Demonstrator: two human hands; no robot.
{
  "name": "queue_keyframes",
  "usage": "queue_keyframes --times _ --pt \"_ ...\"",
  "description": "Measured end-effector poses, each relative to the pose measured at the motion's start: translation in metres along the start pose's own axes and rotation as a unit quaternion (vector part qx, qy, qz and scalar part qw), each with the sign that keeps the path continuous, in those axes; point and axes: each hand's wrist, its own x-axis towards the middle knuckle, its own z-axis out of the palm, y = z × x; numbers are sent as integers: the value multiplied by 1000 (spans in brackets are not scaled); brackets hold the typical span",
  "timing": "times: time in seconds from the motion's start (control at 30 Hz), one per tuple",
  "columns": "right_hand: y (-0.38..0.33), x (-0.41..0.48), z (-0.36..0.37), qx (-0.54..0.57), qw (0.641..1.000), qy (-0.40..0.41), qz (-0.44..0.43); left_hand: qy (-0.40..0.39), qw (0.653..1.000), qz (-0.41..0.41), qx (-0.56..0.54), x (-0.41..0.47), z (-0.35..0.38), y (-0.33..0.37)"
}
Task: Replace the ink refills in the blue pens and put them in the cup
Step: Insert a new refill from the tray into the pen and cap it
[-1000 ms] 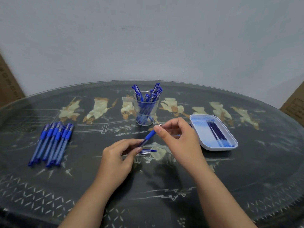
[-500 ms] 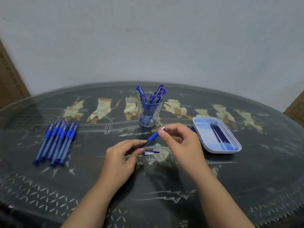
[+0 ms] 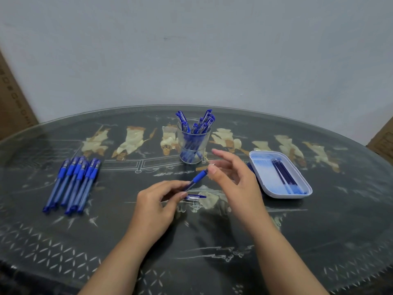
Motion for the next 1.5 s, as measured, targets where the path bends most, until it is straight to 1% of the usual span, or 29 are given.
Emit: queue_keyframes --times 0.07,0.13,0.17,0.23,0.3,0.43,0.57,0.63,0.7,0.83,1.0,1.13,1.17,1.2,1.27,1.3,1.33,1.4,1.5 --pt "2 0 1 -17 1000 11 -19 -2 1000 0 1 0 0 0" --pt "3 0 4 -21 999 44 -11 -3 1000 0 1 1 1 1" --pt "2 0 4 -14 999 47 -1 -3 1000 -1 1 1 0 1" --pt "0 0 2 17 999 31 8 1 1000 0 2 1 0 1" --pt "-2 -1 1 26 1000 8 -2 5 1000 0 3 0 0 1" --pt "1 0 4 28 998 44 19 3 1000 -8 3 1 0 2" --pt "0 -1 2 55 998 12 16 2 1000 -8 4 0 0 2" --pt "0 0 2 52 998 26 14 0 1000 -11 6 0 0 3" --pt "1 0 3 46 998 43 18 2 1000 -12 6 1 0 2" --pt "4 0 3 35 999 17 8 1 1000 -10 7 1 0 1" --pt "8 1 7 -15 999 48 -2 4 1000 -7 24 1 0 0" --pt "12 0 11 33 998 40 27 22 999 -45 2 1 0 1" --pt "15 0 11 1 999 31 26 29 998 -54 -4 2 0 1" --pt "21 0 12 -67 998 13 17 34 998 -59 -9 2 0 1" --pt "34 -1 14 -215 975 -48 -7 39 997 -60 -17 2 0 2" --pt "38 -2 16 -268 960 -77 -21 37 997 -62 -22 2 -1 3" --pt "42 -3 19 -301 948 -97 -36 34 997 -65 -29 2 -1 5" --pt "44 -5 22 -324 937 -113 -59 29 996 -71 -37 2 -1 7" --pt "47 -2 19 -348 928 -122 -53 28 996 -73 -43 2 -1 7"
